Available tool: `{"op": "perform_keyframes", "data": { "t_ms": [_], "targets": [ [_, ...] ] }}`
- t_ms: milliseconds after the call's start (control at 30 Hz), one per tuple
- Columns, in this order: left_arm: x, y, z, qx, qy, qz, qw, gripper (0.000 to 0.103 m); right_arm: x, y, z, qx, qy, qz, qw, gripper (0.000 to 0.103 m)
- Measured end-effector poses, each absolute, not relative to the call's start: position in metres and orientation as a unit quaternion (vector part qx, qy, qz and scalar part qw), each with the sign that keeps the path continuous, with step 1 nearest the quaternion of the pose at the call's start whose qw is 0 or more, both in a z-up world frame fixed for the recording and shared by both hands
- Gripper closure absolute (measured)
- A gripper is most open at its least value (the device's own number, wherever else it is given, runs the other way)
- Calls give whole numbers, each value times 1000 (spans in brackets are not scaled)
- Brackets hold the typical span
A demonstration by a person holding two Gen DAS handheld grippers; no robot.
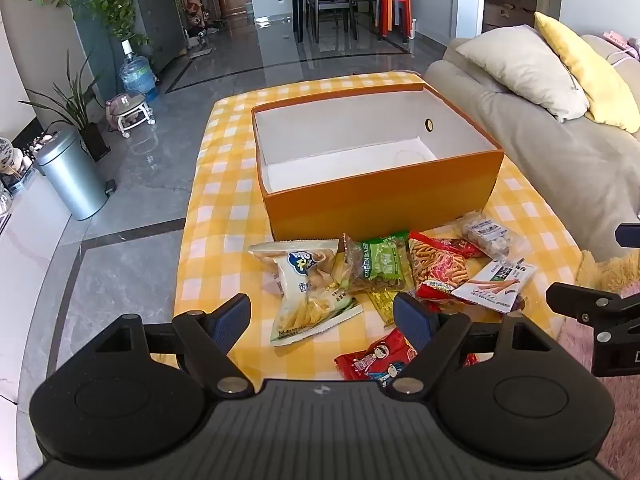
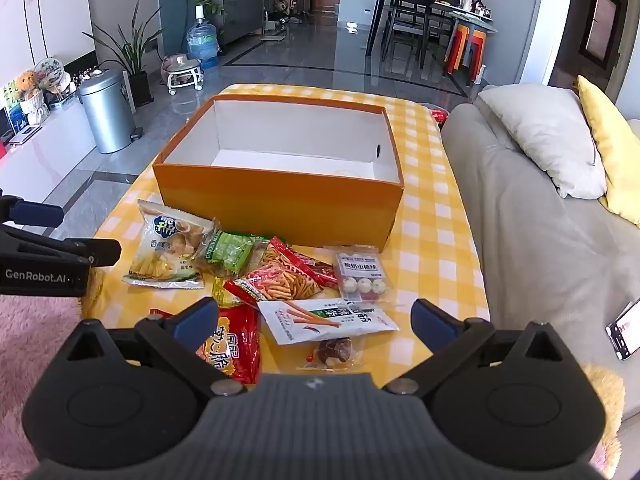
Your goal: Organize snacks
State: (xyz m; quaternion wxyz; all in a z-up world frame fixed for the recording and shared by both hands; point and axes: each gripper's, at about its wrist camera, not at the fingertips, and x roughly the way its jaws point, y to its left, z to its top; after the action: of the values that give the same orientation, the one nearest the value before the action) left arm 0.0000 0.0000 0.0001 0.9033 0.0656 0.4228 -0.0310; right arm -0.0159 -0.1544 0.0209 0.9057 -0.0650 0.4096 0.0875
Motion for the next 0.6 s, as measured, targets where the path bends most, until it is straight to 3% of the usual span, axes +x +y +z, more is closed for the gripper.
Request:
{"op": "perform_keyframes", "data": {
  "t_ms": [600],
  "targets": [
    [-5,0,0,65,424,-27,903,8,-17,-155,19,-63,417,86,903,4]
  ]
}}
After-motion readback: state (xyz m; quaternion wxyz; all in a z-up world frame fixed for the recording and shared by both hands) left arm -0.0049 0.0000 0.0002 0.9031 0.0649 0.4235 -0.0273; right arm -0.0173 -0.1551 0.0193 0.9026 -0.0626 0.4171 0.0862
